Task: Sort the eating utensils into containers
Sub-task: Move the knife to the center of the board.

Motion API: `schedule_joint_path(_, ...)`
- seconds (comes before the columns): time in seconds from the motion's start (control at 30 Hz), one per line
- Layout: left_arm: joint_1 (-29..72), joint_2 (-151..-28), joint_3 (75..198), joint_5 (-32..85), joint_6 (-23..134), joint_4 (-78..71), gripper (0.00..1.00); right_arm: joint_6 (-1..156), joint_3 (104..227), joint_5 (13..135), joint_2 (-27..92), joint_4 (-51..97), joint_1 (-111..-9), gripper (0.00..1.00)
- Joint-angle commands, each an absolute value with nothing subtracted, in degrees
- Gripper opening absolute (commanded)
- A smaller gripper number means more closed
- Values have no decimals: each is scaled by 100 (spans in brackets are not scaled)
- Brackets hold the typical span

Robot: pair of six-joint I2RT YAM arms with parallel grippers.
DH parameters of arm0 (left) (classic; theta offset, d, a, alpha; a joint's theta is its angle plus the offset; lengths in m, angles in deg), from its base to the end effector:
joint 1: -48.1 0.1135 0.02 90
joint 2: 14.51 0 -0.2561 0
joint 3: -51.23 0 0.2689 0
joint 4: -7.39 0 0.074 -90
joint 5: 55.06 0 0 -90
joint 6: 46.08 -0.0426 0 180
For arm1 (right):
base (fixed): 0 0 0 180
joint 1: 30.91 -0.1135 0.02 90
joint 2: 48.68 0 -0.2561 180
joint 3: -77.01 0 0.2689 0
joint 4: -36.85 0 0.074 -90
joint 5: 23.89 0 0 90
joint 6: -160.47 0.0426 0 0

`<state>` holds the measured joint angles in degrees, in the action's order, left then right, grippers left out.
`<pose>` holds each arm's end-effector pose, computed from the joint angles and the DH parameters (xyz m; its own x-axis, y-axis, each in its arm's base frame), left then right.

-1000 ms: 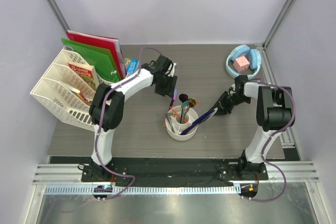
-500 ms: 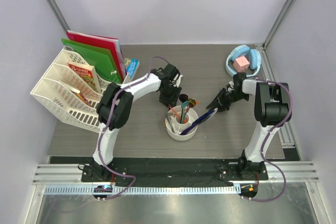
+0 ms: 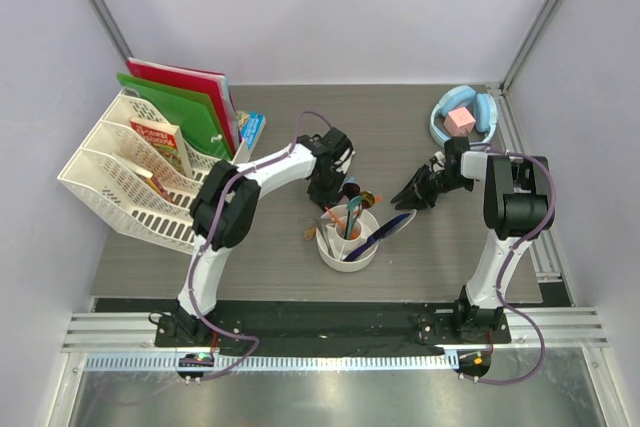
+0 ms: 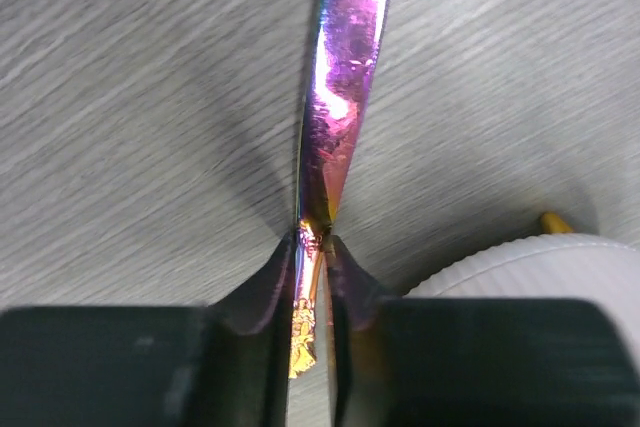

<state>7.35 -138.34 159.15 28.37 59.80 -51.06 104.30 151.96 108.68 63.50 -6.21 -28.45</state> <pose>0.3396 -0.2991 0.1405 -0.8855 0.4042 -0.2292 0.4466 0.8765 -0.1797 0.3495 0.0138 0.0841 -0.8639 0.4475 0.2311 0.4798 0.5917 0.6478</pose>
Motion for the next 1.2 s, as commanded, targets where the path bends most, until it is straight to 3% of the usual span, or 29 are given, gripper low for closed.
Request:
schedule_joint_path(0.0,846,-14590,15957,3186,6070,-5674,8,10607,15063,10610,6628,-716,-2853,30)
schedule_joint_path(0.27,1224,-15329,17029,2994,6123,-5920,2,10616,15028,10619,6409,-742,-2853,30)
schedule_joint_path(0.4,1408,-15181,17075,2975,6229,-5842,15,10616,15054,10592,6303,-759,-2853,30)
schedule_joint_path(0.47,1539,-14866,16881,2967,6220,-5692,15,10624,15055,10566,6294,-759,-2862,30)
schedule_joint_path(0.63,1619,-14714,16537,2905,6193,-5516,1,10624,15063,10557,6312,-751,-2853,30)
schedule_joint_path(0.77,1593,-15126,16835,2502,6422,-5437,0,10651,15125,10619,6277,-768,-2853,30)
schedule_joint_path(1.07,1338,-16690,19355,2325,6738,-5867,1,10290,14819,10425,5644,-1375,-2853,30)
schedule_joint_path(1.17,1303,-16789,19325,2264,6870,-5667,2,10238,14520,10452,5338,-1427,-2853,30)
